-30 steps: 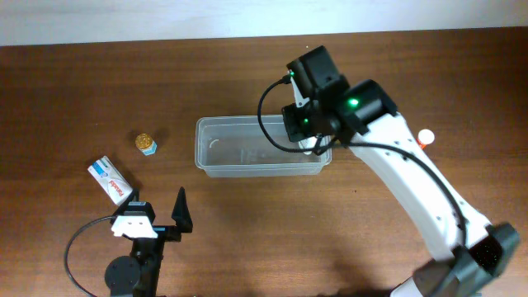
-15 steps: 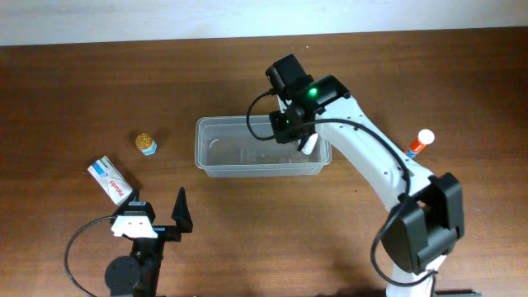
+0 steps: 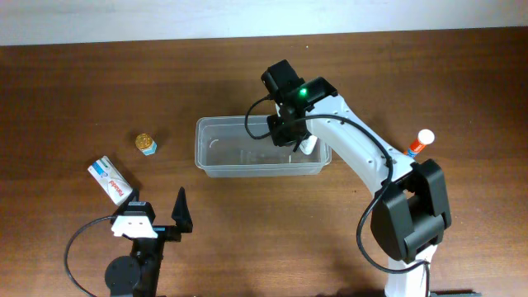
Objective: Pack container
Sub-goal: 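Lift the dark bottle and carry it into the container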
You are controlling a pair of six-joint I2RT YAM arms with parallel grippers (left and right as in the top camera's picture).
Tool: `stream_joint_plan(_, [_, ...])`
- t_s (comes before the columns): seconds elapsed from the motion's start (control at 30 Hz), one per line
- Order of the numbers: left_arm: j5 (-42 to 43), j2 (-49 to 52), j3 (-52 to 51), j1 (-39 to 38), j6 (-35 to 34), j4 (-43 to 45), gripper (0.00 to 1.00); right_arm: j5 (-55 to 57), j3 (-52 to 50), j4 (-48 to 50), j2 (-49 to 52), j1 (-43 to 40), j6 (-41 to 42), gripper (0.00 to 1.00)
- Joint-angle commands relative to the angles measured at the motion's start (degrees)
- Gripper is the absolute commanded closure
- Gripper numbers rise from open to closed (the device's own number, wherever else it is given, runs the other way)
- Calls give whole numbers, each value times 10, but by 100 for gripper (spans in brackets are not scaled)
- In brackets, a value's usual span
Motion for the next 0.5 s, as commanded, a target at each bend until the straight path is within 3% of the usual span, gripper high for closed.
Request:
stream_joint_plan(0.0, [-2, -5, -3, 3, 7, -1, 1, 11, 12, -1, 0, -18, 21, 85])
stream_joint_plan(0.47, [-2, -5, -3, 3, 7, -1, 1, 27, 12, -7, 0, -26, 63, 85])
